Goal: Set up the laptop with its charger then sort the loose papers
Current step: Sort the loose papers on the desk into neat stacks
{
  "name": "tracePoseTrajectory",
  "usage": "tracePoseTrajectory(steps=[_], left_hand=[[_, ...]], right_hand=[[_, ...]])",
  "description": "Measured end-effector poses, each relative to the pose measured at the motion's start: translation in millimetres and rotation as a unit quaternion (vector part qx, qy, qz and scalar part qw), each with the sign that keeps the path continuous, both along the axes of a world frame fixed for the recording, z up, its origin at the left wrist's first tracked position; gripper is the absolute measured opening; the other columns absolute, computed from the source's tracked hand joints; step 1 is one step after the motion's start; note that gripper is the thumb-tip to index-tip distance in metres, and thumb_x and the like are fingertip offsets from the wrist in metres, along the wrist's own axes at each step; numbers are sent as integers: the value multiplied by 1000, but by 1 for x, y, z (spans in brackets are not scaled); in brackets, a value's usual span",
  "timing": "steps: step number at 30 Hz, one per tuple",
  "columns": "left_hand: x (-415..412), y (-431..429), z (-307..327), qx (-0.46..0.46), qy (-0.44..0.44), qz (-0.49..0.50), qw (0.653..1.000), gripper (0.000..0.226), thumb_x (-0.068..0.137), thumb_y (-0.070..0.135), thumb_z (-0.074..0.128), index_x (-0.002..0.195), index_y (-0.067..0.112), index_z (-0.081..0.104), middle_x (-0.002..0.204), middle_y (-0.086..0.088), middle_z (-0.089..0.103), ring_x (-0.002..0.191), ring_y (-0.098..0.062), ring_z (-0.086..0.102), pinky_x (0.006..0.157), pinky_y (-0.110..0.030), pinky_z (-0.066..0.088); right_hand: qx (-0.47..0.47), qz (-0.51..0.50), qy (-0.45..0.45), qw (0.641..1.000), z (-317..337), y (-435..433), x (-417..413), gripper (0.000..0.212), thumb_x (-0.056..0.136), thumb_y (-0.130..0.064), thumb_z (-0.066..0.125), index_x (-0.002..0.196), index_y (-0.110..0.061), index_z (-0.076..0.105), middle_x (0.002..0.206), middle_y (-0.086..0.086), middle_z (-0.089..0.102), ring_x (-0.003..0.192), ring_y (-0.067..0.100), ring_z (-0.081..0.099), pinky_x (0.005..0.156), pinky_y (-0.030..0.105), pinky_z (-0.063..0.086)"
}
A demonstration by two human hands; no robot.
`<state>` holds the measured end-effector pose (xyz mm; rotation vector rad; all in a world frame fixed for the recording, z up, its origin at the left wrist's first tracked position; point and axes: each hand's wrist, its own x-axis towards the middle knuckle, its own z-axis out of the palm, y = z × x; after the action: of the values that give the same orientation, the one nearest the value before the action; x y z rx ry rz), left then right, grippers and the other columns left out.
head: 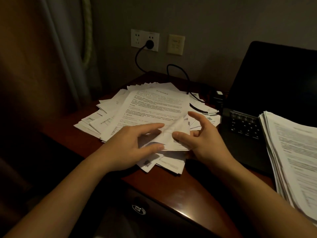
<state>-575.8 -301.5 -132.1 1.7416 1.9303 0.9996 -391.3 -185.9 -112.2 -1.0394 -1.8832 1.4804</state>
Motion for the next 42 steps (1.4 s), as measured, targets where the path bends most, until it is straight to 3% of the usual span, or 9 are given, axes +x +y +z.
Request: tracePoseTrajectory(steps=[7,12,15,23,28,32,34,37,42], left_hand=[[3,-4,7,87,-67,85,990,59,101,22,56,136,64,35,88,23,69,73,-1,64,55,-16,45],[4,-8,10,98,-83,73,989,63,101,12,53,131,67,45,118,40,54,84,-4,63,65,-14,52],[6,-8,11,40,-72,28,996,45,94,24,67,123,56,56,108,29,49,91,29,45,65,0,43],[8,-7,11,100,-109,89,985,70,105,23,47,136,77,16,129,34,48,106,21,53,83,-17,55],[8,-10,10,32,-92,14,995,49,98,19,61,126,57,54,112,41,51,95,26,49,71,-5,50],[10,-9,11,48,-74,42,995,69,97,20,63,142,60,30,124,42,38,97,37,39,70,-5,50],[9,-8,11,78,-80,72,991,78,102,20,54,144,67,9,119,55,36,91,29,50,69,-6,51],[5,-5,9,98,-103,107,984,85,104,20,51,141,73,-5,132,39,42,91,10,60,63,-13,52],[4,-4,8,82,-67,115,988,60,104,13,47,141,59,37,133,34,38,88,38,39,69,6,37]], right_hand=[[-39,70,-42,996,10,15,9,91,87,-9,75,153,-44,24,83,1,77,79,17,76,63,31,60],[-47,53,-13,997,16,9,9,92,85,-9,76,153,-42,24,70,-3,75,62,12,73,48,24,54],[2,24,1,1000,9,1,2,88,84,-14,78,153,-36,28,68,-6,74,62,7,73,47,19,52],[13,73,-53,996,16,12,13,95,88,-12,75,154,-49,18,79,8,72,68,16,70,57,23,54],[6,53,26,998,15,4,10,82,95,-10,66,156,-40,20,53,-6,63,50,4,62,48,17,48],[-106,57,115,986,15,2,4,64,104,-4,43,151,-46,30,91,5,78,87,19,76,72,34,63],[-103,17,86,991,17,2,4,61,104,-6,40,152,-44,32,91,14,77,84,30,76,72,42,63],[-46,-16,-15,999,15,3,5,63,105,-13,48,154,-45,23,80,19,74,71,33,75,65,46,63],[-141,24,25,989,16,-2,2,82,98,-9,62,156,-45,17,83,19,76,77,36,76,69,46,63]])
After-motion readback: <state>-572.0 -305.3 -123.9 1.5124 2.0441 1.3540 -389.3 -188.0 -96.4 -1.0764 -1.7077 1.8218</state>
